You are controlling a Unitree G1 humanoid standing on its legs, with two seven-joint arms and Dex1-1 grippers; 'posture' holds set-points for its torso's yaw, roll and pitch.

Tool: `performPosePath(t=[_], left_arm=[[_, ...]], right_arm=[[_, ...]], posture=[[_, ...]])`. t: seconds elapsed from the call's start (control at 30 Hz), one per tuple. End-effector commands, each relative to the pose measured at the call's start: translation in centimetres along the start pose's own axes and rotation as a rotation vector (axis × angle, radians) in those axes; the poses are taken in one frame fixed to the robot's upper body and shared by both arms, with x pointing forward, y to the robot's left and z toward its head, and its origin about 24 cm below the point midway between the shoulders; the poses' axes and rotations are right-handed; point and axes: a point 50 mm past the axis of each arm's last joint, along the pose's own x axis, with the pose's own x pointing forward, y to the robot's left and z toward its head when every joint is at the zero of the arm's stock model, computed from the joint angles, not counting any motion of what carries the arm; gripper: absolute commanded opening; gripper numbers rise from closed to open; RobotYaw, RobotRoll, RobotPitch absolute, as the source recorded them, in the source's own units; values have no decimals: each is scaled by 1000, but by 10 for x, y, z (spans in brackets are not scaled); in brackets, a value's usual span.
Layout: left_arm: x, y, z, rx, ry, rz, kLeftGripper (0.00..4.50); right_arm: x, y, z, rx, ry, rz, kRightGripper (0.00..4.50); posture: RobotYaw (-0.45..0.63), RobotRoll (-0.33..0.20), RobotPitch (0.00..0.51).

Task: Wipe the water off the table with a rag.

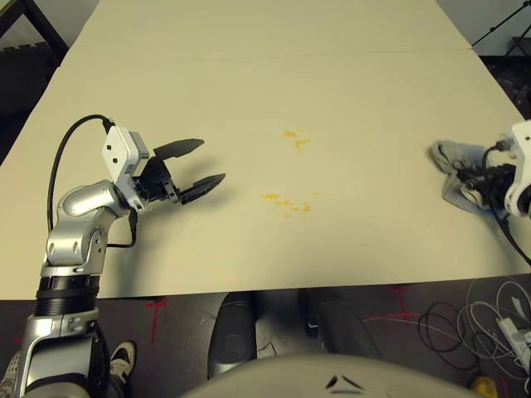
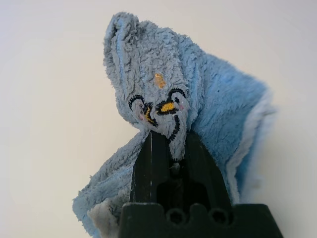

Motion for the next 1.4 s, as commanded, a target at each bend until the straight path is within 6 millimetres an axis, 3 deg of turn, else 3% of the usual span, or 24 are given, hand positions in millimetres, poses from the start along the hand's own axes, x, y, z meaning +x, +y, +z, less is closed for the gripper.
performPosePath(t=[0.03,0.23,0.37,0.57,0.83,0.97,1.4], left_arm=[[-7,2,0,25,35,5,4500],[-21,4,-2,58,83,-8,4500],[-23,3,0,60,88,-6,4500],[-25,0,1,57,90,-1,4500],[-23,-2,3,54,86,5,4500],[-23,-4,4,56,86,9,4500],[-30,-8,6,54,96,33,4500]], right_arm=[[2,23,29,-23,-92,114,69],[12,87,29,-65,-32,395,69],[6,125,24,-104,39,588,69],[-2,147,18,-137,148,712,69],[11,169,3,-176,245,744,69],[23,190,-6,-169,266,782,69],[43,244,-3,-191,247,920,69]], posture=[[189,0,196],[216,0,196],[234,0,198],[246,0,202],[262,0,212],[272,0,219],[307,0,236]])
